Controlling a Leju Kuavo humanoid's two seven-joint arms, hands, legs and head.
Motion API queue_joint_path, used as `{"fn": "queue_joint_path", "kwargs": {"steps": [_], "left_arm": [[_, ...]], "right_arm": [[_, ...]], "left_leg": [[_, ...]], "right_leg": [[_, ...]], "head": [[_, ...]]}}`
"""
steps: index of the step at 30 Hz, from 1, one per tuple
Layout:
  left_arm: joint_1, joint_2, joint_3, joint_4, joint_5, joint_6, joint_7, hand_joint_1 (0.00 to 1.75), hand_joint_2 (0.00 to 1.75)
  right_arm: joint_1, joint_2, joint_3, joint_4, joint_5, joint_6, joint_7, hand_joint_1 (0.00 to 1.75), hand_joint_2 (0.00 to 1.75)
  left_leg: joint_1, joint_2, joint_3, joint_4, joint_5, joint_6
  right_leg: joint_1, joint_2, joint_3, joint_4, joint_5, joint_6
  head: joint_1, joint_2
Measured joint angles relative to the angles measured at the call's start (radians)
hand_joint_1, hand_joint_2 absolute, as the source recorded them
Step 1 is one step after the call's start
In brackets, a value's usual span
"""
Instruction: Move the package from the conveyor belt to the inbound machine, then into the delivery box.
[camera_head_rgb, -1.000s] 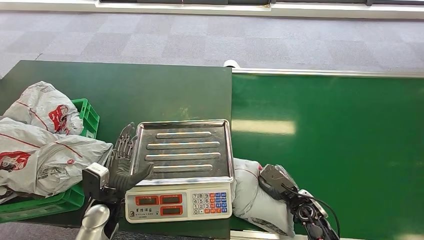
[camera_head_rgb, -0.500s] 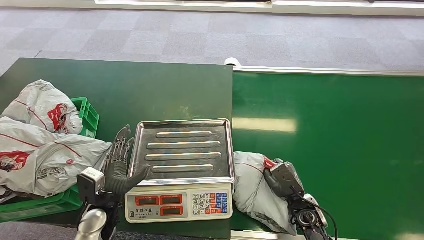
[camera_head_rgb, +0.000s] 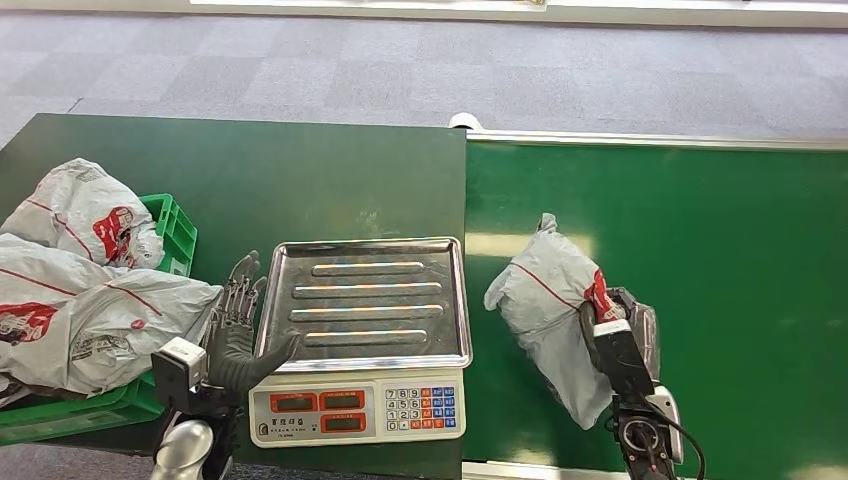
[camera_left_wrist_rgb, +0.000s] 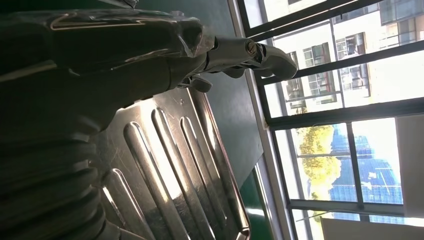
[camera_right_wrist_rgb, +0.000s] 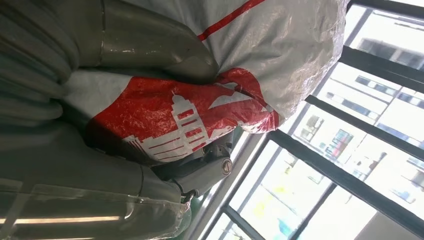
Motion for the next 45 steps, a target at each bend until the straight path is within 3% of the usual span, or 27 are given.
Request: {"fn": "queue_joint_path", "kwargs": {"steps": [13, 30, 35, 41, 45], "left_arm": [[-0.002, -0.001, -0.002, 0.000, 0.001, 0.000, -0.002, 0.00, 1.75], [0.002, -0.007, -0.005, 0.000, 0.009, -0.009, -0.020, 0.00, 1.75], [-0.013, -0.007, -0.017, 0.011, 0.009, -0.017, -0.030, 0.00, 1.75], [-0.041, -0.007, -0.031, 0.035, 0.012, -0.016, -0.037, 0.00, 1.75], [-0.049, -0.007, -0.033, 0.048, 0.015, -0.016, -0.039, 0.00, 1.75]], "right_arm": [[0.080, 0.017, -0.015, -0.318, 0.013, -0.138, -0.072, 1.72, 1.75], [0.105, 0.006, -0.003, -0.424, 0.068, -0.187, -0.112, 1.71, 1.75], [0.036, -0.002, 0.051, -0.428, 0.119, -0.154, -0.109, 1.71, 1.75], [-0.116, -0.004, 0.202, -0.409, 0.182, -0.120, -0.104, 1.71, 1.75], [-0.163, -0.007, 0.281, -0.386, 0.215, -0.125, -0.108, 1.70, 1.75]], "left_leg": [[0.000, 0.000, 0.000, 0.000, 0.000, 0.000], [0.000, 0.000, -0.001, 0.000, 0.000, 0.000], [0.000, 0.001, 0.000, 0.000, 0.001, 0.000], [0.000, 0.001, 0.000, 0.000, 0.002, 0.000], [0.000, 0.000, -0.001, 0.000, 0.002, 0.000]], "right_leg": [[0.000, 0.000, 0.000, 0.000, 0.000, 0.000], [0.000, 0.000, 0.000, 0.000, 0.000, 0.000], [0.000, 0.000, 0.000, 0.000, 0.000, 0.000], [0.000, 0.000, 0.000, 0.001, 0.001, 0.000], [0.000, 0.000, 0.000, 0.001, 0.001, 0.000]], "head": [[0.000, 0.000], [0.000, 0.000], [0.000, 0.000], [0.000, 0.000], [0.000, 0.000]]}}
